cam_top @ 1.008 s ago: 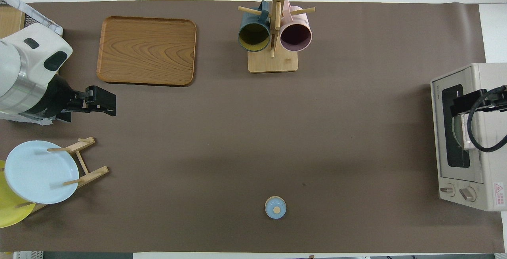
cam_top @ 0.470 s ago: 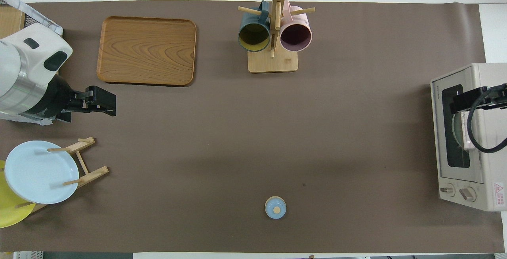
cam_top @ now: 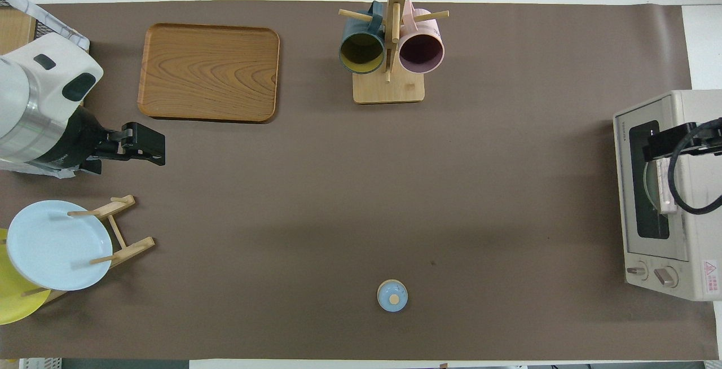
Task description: Put corn in oven
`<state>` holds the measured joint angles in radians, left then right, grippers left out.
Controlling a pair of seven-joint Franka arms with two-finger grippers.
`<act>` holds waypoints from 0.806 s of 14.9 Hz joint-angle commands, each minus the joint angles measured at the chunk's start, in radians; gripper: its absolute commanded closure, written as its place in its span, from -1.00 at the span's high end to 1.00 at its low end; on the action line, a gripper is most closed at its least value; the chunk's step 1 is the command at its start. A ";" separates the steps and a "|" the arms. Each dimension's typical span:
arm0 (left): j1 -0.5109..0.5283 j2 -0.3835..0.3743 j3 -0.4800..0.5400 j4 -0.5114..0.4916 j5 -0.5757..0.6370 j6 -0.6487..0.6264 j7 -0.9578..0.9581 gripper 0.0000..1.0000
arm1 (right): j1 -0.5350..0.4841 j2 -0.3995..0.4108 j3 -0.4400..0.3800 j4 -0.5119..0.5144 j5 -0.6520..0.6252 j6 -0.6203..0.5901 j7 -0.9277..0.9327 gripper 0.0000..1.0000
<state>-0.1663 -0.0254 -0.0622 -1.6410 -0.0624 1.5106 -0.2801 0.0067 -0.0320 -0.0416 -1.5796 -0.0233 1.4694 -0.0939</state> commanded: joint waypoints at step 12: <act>0.008 -0.019 -0.001 -0.013 -0.011 -0.001 0.001 1.00 | 0.001 0.000 -0.032 0.015 0.019 -0.043 0.011 1.00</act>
<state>-0.1662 -0.0254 -0.0615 -1.6410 -0.0624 1.5106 -0.2801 0.0067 -0.0307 -0.0665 -1.5762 -0.0233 1.4569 -0.0938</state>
